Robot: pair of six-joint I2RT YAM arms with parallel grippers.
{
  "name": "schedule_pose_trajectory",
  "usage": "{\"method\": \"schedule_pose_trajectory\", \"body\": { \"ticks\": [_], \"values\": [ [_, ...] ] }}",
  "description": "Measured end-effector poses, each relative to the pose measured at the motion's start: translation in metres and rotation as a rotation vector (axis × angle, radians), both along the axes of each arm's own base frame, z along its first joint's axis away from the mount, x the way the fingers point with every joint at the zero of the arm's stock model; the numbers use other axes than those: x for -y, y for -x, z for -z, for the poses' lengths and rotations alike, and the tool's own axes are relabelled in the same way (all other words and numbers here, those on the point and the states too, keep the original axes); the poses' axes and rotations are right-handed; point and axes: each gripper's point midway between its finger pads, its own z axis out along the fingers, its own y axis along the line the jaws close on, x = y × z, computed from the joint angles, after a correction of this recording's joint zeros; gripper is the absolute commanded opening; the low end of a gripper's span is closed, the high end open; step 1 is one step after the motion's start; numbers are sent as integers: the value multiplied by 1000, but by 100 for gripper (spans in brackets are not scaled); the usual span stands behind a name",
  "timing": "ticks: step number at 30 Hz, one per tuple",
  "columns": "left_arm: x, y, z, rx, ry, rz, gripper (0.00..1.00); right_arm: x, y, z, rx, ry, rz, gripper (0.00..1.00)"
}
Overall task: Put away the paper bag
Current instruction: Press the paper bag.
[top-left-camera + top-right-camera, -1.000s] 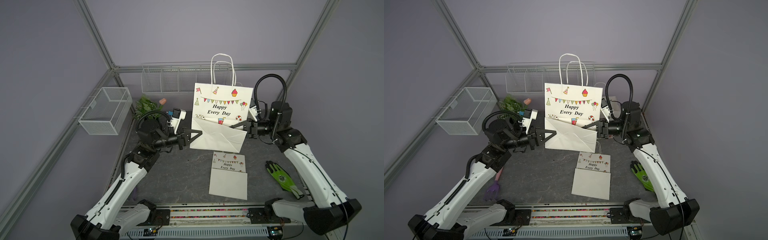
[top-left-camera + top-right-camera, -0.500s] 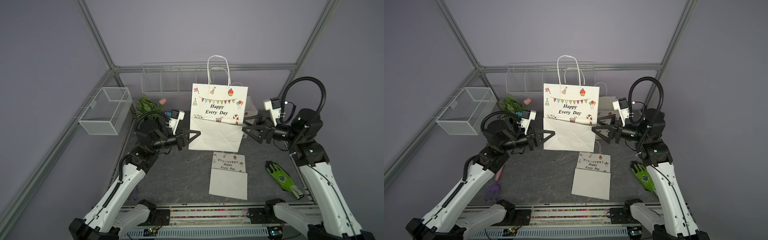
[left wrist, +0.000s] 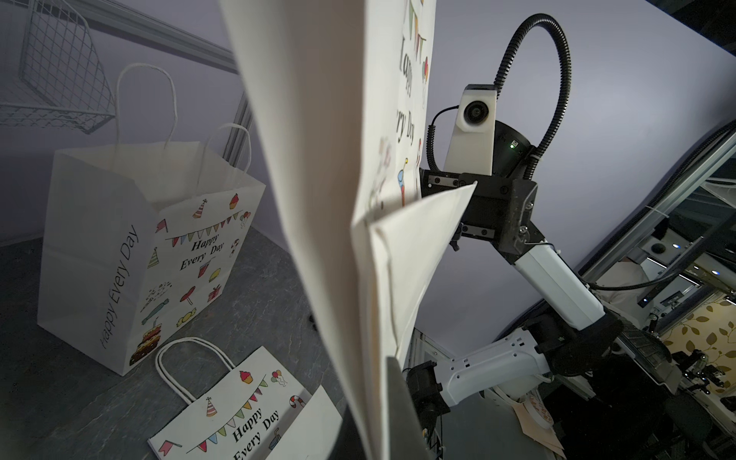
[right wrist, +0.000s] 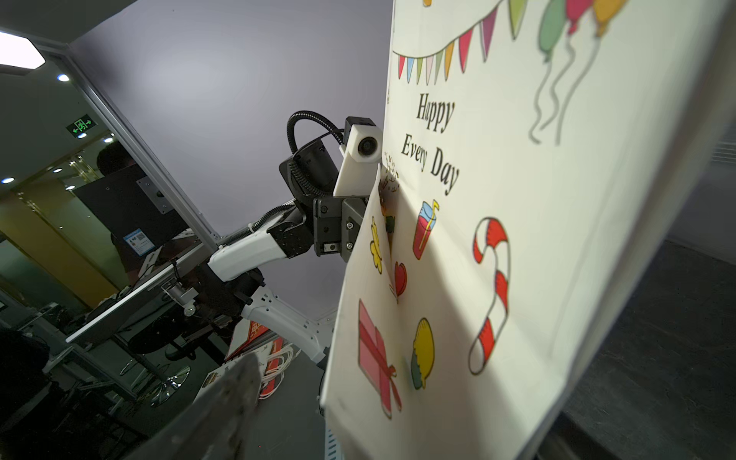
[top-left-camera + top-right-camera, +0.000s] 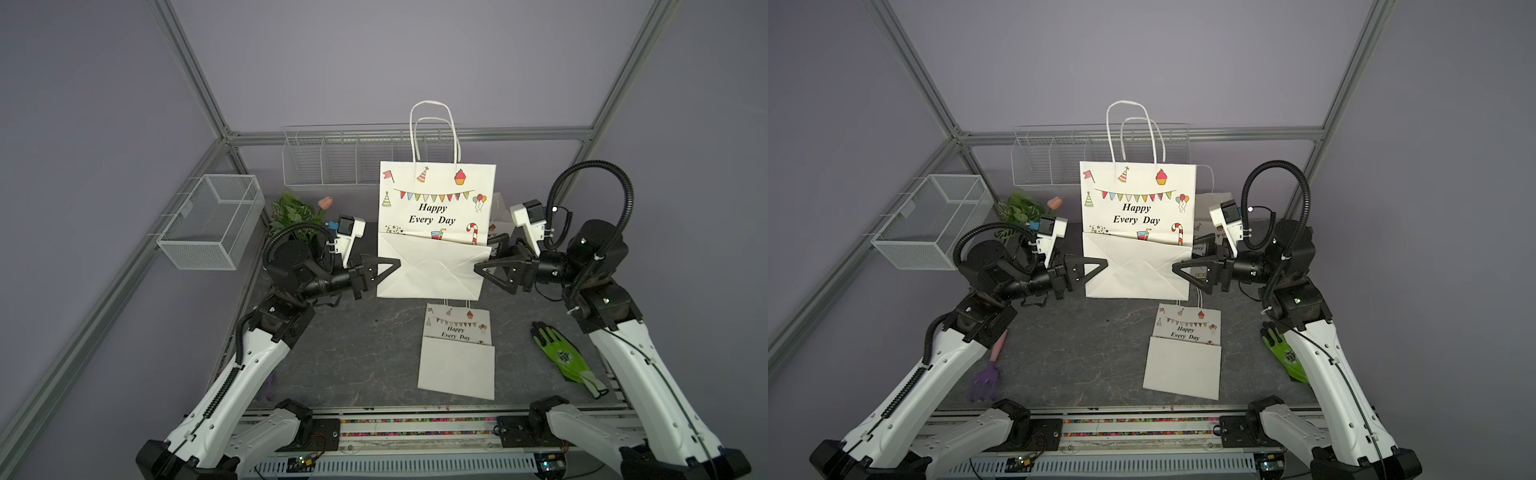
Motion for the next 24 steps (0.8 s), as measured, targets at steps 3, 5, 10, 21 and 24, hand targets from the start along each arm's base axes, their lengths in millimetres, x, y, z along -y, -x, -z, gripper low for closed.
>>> {"method": "schedule_pose_trajectory", "body": {
  "ticks": [3, 5, 10, 21, 24],
  "values": [
    [0, 0, 0, -6, 2, 1, 0, 1, -5, 5, 1, 31, 44, 89],
    [0, 1, -1, -8, 6, 5, 0, 2, -7, 9, -3, 47, 65, 89],
    [-1, 6, -7, 2, 21, 23, 0, 1, -18, 18, -19, 72, 89, 89],
    [-5, 16, -14, 22, 29, 32, 0, 3, -32, 19, -9, 104, 146, 89],
    [-5, 17, -14, 22, 29, 35, 0, 2, -30, 15, -11, 92, 130, 89]
  ]
}}
